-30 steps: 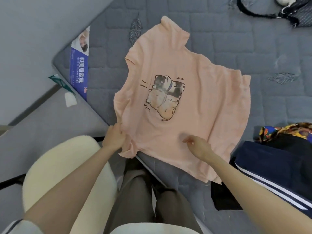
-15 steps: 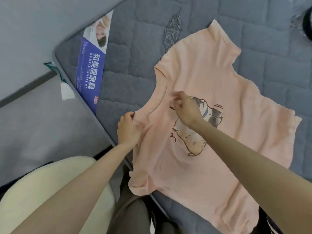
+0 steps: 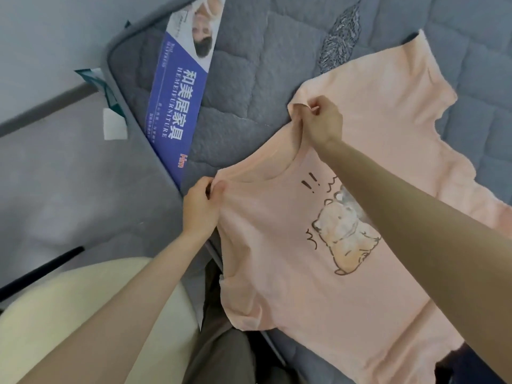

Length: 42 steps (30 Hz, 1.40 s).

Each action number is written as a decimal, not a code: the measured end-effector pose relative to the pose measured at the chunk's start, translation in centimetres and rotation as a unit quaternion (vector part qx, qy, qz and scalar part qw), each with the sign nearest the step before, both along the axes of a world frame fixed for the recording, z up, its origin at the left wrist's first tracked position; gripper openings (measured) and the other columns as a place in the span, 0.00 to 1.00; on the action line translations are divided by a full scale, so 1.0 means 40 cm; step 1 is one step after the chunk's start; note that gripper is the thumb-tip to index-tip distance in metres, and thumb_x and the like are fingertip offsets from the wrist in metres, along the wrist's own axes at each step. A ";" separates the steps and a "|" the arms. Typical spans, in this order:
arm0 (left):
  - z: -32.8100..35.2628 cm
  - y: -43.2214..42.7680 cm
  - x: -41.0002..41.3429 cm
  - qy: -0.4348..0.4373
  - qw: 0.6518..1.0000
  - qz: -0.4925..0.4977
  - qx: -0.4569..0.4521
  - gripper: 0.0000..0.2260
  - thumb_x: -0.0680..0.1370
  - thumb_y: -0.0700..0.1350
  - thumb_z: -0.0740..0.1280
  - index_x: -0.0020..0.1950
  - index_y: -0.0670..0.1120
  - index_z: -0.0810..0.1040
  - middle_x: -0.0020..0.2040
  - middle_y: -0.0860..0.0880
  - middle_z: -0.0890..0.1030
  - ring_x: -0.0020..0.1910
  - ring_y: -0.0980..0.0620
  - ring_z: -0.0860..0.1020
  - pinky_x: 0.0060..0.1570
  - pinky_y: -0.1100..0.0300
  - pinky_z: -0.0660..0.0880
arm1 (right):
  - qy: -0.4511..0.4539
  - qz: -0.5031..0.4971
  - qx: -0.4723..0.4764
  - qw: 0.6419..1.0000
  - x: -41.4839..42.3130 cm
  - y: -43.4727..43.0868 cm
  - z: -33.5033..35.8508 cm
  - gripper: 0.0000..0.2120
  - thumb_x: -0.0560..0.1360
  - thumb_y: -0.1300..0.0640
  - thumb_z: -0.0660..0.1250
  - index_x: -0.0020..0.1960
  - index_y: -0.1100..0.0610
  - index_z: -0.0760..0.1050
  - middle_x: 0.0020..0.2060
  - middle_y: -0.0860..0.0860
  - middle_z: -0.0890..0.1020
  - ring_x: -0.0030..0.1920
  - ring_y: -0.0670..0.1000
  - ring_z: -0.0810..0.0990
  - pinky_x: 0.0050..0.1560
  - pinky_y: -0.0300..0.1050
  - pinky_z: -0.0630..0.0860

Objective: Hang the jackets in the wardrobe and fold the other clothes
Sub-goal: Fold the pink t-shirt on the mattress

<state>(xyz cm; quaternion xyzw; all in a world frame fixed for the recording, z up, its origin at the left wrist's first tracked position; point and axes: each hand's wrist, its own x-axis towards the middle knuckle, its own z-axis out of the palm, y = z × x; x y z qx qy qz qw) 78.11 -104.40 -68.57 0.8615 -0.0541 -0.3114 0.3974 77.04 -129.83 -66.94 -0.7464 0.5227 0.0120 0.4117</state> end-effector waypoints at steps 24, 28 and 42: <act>0.045 0.290 -0.342 0.177 0.975 -0.108 0.077 0.10 0.79 0.46 0.63 0.38 0.45 0.71 0.34 0.51 0.73 0.34 0.54 0.70 0.33 0.61 0.63 | 0.029 0.271 0.184 0.944 -0.555 0.460 0.080 0.02 0.74 0.56 0.67 0.44 0.49 0.76 0.37 0.43 0.79 0.38 0.41 0.75 0.41 0.36 0.71; 0.065 0.357 -0.368 0.079 0.979 -0.150 0.117 0.13 0.81 0.49 0.60 0.37 0.49 0.71 0.33 0.54 0.74 0.33 0.54 0.71 0.32 0.60 0.62 | 0.068 0.472 0.070 0.876 -0.656 0.528 0.054 0.12 0.72 0.54 0.67 0.55 0.51 0.77 0.52 0.47 0.80 0.54 0.50 0.76 0.56 0.47 0.70; 0.106 0.402 -0.444 -0.022 0.999 -0.033 -0.013 0.08 0.81 0.38 0.57 0.55 0.49 0.71 0.39 0.59 0.73 0.30 0.66 0.70 0.31 0.74 0.65 | 0.061 0.565 -0.186 0.801 -0.733 0.631 -0.020 0.11 0.81 0.50 0.55 0.58 0.50 0.73 0.57 0.47 0.73 0.60 0.52 0.69 0.64 0.52 0.57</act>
